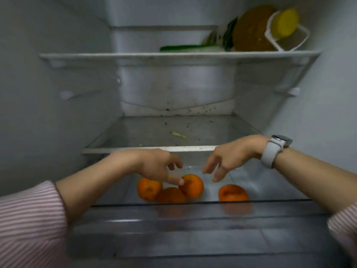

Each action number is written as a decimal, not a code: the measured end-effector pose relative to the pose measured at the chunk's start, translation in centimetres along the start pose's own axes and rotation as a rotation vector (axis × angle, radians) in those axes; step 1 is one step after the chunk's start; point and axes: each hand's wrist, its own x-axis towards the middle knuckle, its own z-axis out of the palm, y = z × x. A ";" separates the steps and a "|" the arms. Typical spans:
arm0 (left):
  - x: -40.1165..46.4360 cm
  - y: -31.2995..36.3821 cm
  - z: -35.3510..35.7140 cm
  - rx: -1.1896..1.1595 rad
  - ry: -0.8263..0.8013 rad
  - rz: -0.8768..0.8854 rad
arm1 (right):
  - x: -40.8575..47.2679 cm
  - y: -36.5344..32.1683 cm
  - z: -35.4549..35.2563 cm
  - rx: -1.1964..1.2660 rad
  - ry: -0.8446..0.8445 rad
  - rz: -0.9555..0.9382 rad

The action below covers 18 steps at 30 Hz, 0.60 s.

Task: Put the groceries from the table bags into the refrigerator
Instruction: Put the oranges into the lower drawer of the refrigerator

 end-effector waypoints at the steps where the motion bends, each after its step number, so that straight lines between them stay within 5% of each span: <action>1: -1.3 0.2 -0.6 -0.020 0.076 -0.037 | -0.8 -0.7 -0.4 0.031 0.064 -0.049; 7: -10.3 0.4 1.5 0.090 0.910 -0.383 | -4.6 -7.5 0.9 -0.028 0.613 -0.280; 11: -17.1 3.9 9.1 -0.099 1.355 -0.478 | -6.3 -13.1 8.3 -0.046 1.130 -0.364; 15: -23.2 8.7 21.6 -0.211 1.370 -0.572 | -7.9 -17.0 20.2 0.219 1.418 -0.714; 18: -28.2 10.1 31.5 -0.195 1.119 -0.759 | -7.5 -19.8 30.5 0.188 1.175 -0.740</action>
